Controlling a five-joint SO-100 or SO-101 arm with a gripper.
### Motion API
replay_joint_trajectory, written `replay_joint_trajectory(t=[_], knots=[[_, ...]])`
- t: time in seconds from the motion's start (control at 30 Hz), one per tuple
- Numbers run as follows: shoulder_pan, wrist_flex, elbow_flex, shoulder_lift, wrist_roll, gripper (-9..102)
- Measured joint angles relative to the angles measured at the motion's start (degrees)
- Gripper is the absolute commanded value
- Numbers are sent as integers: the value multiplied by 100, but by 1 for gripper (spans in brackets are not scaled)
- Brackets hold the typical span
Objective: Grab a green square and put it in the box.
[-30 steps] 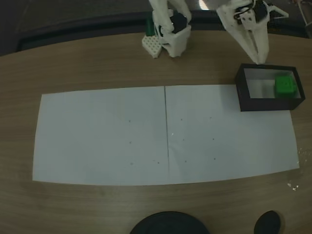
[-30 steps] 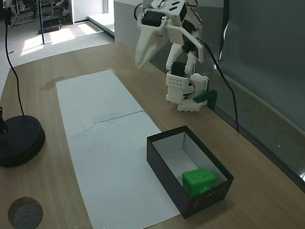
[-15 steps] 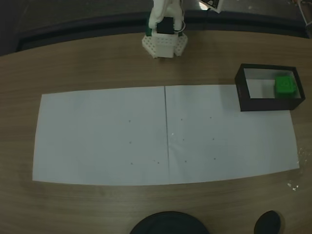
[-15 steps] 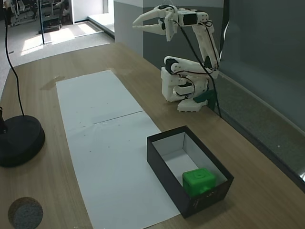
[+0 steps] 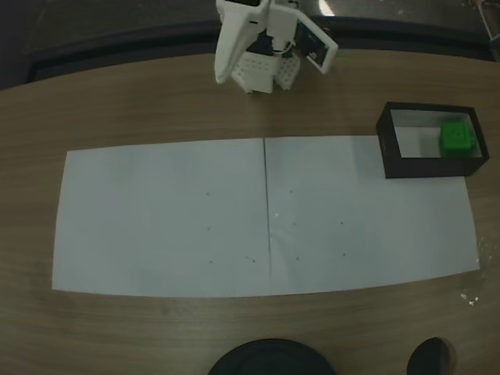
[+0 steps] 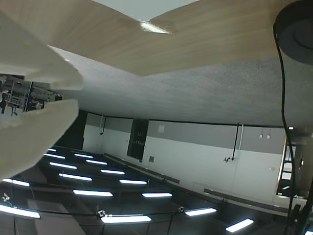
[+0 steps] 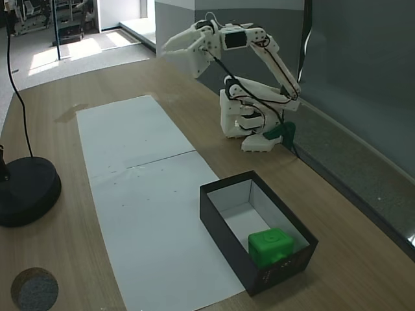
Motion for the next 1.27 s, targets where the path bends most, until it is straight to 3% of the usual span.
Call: replay_joint_trajectory(t=[0.23,0.53,0.7,0.9,1.27], knots=[[-272,-475,2074,0,44,0],[-1195,-448,2865,-9,35,0],[-1380,132,2856,-9,35,0],[-1424,1573,2593,-9,35,0],[-1441,1661,2575,-9,141,0]])
